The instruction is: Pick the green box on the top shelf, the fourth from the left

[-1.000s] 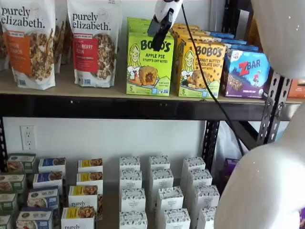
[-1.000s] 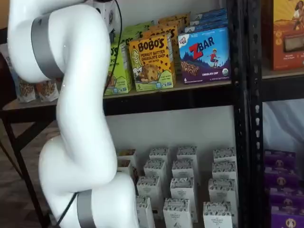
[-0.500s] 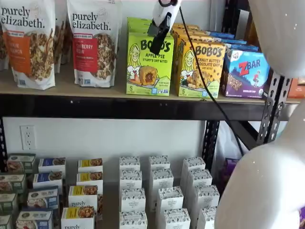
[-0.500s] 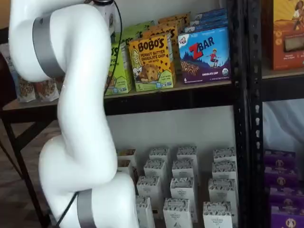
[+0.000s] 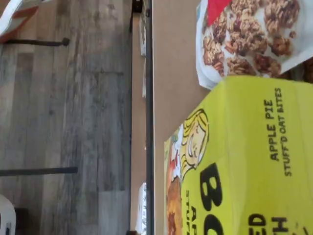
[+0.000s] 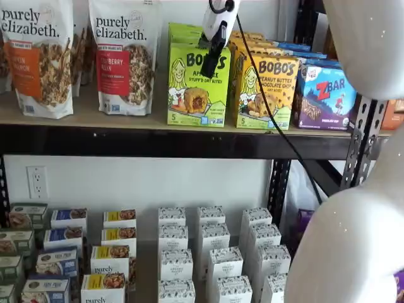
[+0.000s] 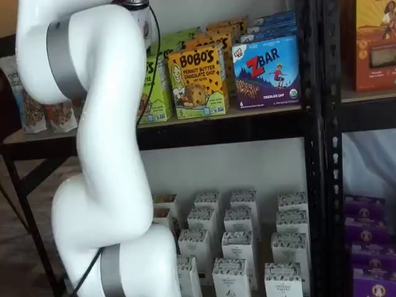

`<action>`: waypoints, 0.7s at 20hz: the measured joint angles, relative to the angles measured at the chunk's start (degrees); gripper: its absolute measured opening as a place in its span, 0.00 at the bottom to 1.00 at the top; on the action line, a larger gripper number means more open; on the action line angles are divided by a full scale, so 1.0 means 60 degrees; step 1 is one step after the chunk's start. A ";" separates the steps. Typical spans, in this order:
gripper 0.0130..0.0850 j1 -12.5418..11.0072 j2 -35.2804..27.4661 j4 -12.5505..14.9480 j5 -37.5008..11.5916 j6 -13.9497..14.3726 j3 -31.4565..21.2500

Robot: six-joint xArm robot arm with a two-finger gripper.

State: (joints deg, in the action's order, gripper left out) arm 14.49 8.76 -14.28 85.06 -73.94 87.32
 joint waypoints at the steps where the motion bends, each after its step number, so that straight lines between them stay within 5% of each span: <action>1: 1.00 -0.0001 -0.0001 0.0006 -0.0011 -0.0006 -0.0015; 4: 1.00 -0.0019 0.0000 0.0001 -0.0039 -0.0028 -0.0049; 14: 0.72 -0.0097 0.0094 -0.0177 -0.0239 -0.0105 -0.0183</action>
State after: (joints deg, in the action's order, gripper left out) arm 13.91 9.32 -15.35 83.63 -74.57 86.22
